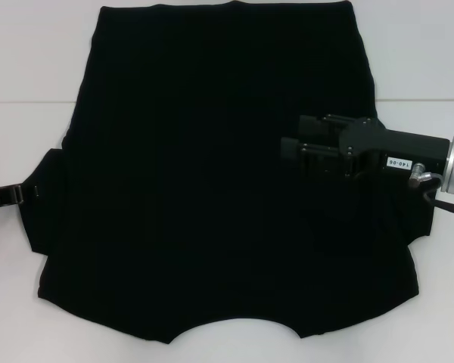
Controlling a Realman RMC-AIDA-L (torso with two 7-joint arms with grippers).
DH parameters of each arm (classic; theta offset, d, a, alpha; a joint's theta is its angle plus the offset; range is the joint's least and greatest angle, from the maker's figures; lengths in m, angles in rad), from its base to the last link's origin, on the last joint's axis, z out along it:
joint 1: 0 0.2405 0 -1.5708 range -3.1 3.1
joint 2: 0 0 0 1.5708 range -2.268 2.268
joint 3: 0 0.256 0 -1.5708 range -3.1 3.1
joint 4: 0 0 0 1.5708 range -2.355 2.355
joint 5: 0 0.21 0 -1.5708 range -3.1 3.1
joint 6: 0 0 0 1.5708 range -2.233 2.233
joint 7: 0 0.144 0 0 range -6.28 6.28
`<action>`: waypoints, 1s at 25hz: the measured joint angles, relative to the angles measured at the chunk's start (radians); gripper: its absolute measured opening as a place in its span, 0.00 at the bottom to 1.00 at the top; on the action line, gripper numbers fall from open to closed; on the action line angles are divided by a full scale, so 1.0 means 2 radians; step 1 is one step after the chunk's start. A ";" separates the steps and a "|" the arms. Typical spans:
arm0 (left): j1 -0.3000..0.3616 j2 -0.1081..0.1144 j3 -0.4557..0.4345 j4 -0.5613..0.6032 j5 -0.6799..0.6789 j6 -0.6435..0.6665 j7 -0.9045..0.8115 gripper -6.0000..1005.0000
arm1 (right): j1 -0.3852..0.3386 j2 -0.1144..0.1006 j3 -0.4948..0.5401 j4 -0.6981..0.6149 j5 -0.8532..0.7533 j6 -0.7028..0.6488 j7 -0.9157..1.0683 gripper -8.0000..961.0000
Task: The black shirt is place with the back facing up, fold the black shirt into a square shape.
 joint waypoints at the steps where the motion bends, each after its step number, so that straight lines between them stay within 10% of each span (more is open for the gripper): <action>1: 0.000 0.000 0.000 0.000 0.000 0.000 0.000 0.72 | 0.000 0.000 0.000 0.000 0.000 0.000 0.000 0.76; 15: 0.000 0.000 0.001 -0.001 0.001 -0.004 0.005 0.04 | -0.003 0.001 0.000 0.000 0.014 0.002 0.000 0.77; 25: 0.006 0.000 -0.003 0.021 0.001 -0.004 0.005 0.02 | -0.004 0.004 -0.001 0.005 0.026 0.020 -0.002 0.77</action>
